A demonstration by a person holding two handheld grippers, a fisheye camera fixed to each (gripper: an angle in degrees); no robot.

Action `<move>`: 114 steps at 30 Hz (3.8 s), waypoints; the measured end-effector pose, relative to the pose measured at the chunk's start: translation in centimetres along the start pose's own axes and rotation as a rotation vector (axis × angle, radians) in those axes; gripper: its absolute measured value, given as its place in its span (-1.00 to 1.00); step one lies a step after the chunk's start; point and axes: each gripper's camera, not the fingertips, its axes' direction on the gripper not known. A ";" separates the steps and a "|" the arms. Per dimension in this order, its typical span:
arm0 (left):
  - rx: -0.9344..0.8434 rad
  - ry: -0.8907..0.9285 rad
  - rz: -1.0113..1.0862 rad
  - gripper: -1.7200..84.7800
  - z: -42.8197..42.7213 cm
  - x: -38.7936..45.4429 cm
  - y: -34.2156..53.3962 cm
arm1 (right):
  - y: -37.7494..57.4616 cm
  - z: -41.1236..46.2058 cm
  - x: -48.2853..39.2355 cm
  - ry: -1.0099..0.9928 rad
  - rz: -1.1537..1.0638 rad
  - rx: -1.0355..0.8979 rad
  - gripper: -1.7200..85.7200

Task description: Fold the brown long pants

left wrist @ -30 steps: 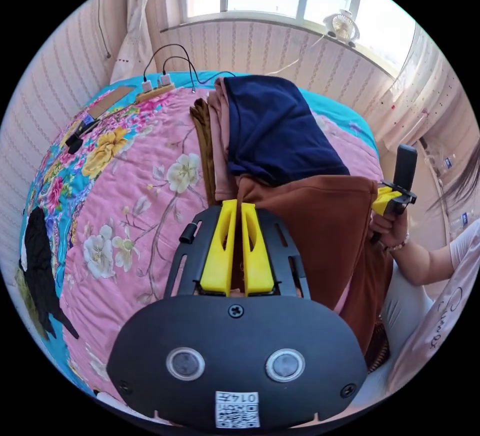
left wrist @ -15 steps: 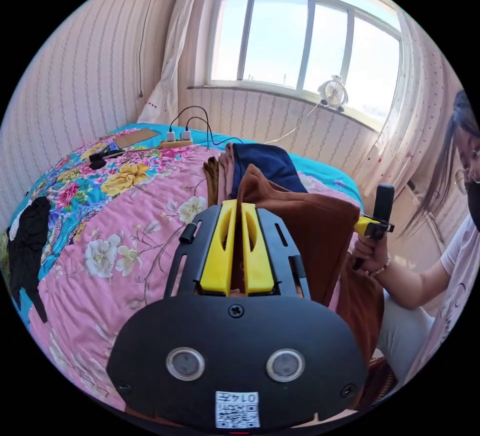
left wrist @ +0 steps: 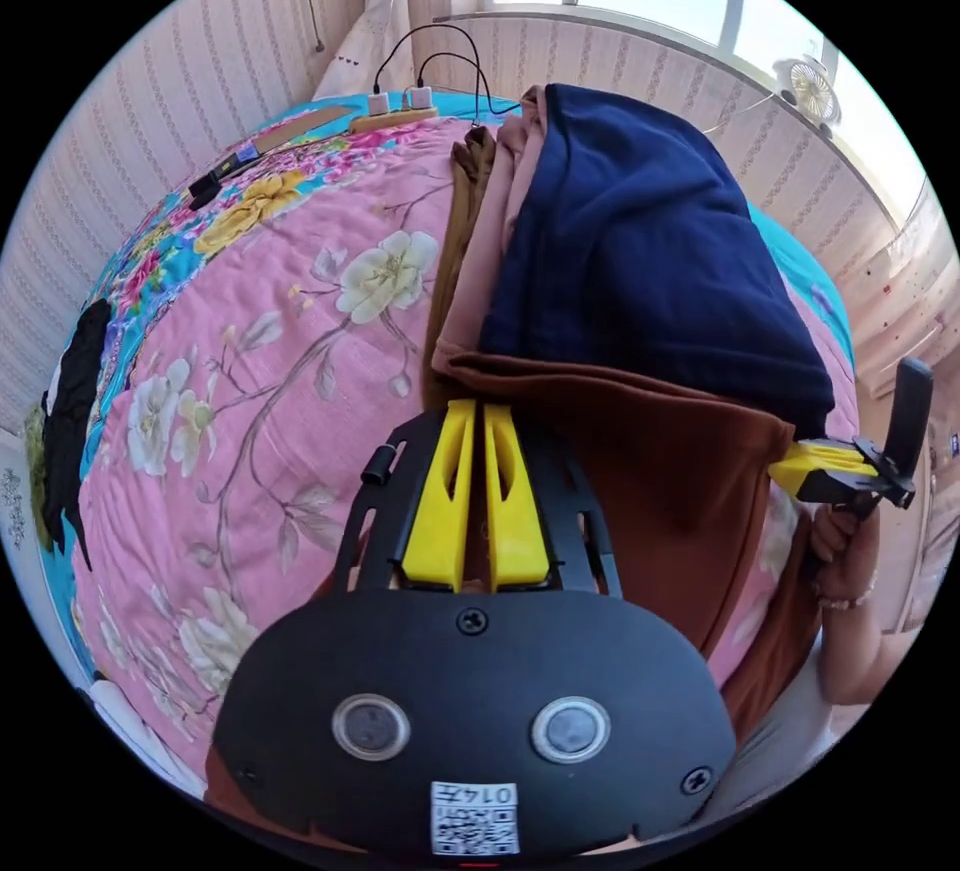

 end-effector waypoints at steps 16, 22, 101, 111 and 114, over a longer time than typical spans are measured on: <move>0.144 -0.241 -0.731 -0.98 -54.8 -14.1 59.5 | -0.5 -0.8 -4.1 0.060 -0.024 0.009 -0.91; 0.211 -0.182 -1.216 -0.96 -58.2 -12.1 83.3 | 6.1 -6.1 -5.0 0.109 0.141 -0.036 -0.80; 0.736 -0.091 -1.121 -0.84 -88.0 -32.1 67.2 | -10.2 -0.6 -10.2 0.136 0.272 -0.164 -0.78; 0.562 -0.037 -1.321 -0.78 -80.3 -26.8 76.9 | 5.3 -6.7 -4.4 0.150 0.389 -0.035 -0.77; 0.581 0.088 -1.406 -0.71 -76.6 -27.0 78.1 | 6.8 -6.7 -2.7 0.088 0.462 0.006 -0.75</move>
